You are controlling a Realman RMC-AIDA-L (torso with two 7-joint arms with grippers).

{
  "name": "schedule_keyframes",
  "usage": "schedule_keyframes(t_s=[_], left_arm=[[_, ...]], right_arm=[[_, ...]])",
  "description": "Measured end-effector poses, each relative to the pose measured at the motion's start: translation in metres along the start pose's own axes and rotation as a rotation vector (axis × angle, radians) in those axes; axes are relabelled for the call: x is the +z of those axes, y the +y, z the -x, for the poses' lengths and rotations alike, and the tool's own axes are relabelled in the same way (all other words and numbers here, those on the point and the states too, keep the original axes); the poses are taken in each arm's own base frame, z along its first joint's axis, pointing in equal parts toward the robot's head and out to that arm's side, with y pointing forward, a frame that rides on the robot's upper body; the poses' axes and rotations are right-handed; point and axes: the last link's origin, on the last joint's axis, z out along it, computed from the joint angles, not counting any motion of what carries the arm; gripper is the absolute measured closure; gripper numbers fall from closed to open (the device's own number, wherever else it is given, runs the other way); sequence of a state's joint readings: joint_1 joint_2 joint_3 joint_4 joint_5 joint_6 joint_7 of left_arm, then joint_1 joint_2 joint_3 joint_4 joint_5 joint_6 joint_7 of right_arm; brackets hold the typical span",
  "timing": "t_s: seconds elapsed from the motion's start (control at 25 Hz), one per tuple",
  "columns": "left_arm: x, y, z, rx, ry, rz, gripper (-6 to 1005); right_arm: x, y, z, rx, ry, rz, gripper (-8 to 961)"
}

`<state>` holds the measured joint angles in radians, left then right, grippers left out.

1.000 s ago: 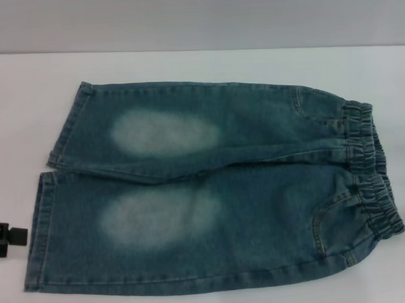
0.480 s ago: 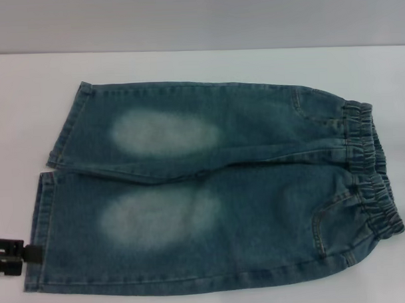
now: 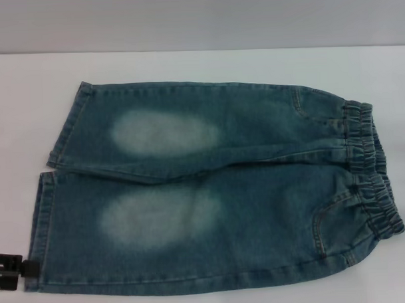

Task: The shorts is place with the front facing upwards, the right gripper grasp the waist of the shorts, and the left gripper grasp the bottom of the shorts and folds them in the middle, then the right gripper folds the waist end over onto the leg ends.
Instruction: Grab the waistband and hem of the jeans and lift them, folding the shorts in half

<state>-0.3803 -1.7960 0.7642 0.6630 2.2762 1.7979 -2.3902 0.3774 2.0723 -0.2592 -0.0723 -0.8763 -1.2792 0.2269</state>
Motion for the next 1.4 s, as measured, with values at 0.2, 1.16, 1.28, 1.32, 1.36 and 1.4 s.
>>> schedule_keyframes(t_s=[0.2,1.16,1.28,1.32,1.36,1.4], left_arm=[[0.0005,-0.0021,0.0012,-0.004,0.000,-0.009,169],[0.0066,-0.0082,0.0010,-0.008,0.011,-0.022,170],[0.0067,-0.0087,0.0004,-0.005,0.014,-0.027,170],[0.0067,-0.0087,0.0004,-0.005,0.014,-0.027,170],[0.0067,-0.0091,-0.0002,-0.004,0.018,-0.030,170],[0.0067,-0.0095,-0.0009,-0.002,0.022,-0.034,170]], right_arm=[[-0.0004,-0.0005,0.0000,-0.002,0.000,0.000,375],[-0.0008,-0.0036,0.0003,-0.015,0.002,0.002,374],[-0.0011,-0.0039,0.0002,-0.016,0.003,0.003,374],[-0.0013,-0.0040,0.0002,-0.017,0.003,0.003,375],[-0.0012,-0.0040,0.0002,-0.017,0.003,0.003,375],[-0.0012,-0.0040,0.0002,-0.017,0.003,0.003,375]])
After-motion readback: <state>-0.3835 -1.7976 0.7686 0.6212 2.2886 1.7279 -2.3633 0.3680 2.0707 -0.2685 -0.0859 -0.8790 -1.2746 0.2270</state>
